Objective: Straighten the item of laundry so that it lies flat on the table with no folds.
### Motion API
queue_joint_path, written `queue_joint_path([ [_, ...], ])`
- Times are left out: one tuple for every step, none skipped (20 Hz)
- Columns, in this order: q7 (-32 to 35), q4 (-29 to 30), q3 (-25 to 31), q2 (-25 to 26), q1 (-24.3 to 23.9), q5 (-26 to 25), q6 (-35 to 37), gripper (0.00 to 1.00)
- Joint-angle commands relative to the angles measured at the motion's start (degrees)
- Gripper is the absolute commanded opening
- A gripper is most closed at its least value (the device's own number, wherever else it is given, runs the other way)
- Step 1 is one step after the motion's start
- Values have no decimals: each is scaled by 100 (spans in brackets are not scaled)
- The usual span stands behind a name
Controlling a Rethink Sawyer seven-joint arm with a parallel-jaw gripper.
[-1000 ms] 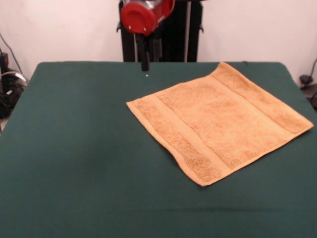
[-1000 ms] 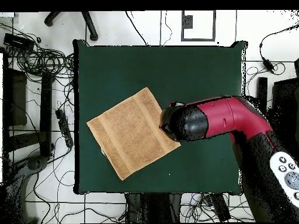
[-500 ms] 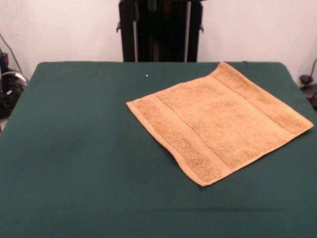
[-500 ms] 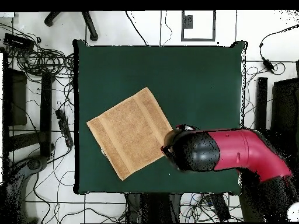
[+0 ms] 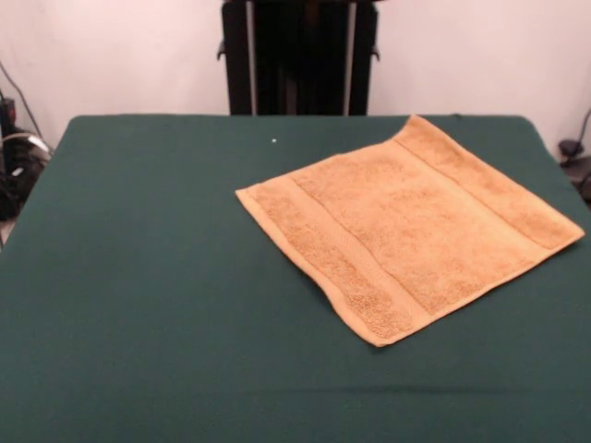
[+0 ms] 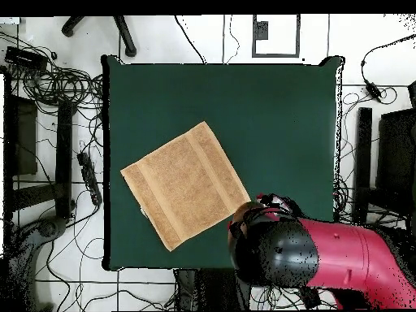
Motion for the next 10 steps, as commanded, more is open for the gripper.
queue_joint_path([
  [1222,787,-513,-283,431,313,590,100],
  [1212,773,-556,-269,455,303,588,100],
  [1202,759,-599,-254,480,292,586,100],
  [1192,745,-642,-239,504,281,583,100],
  [1173,738,-672,-225,520,281,569,100],
  [1154,731,-702,-211,536,282,555,100],
  [1135,723,-732,-196,552,282,540,100],
  [1102,708,-765,-164,567,272,500,100],
  [1071,704,-794,-147,580,283,467,100],
  [1080,682,-835,-113,606,258,467,100],
])
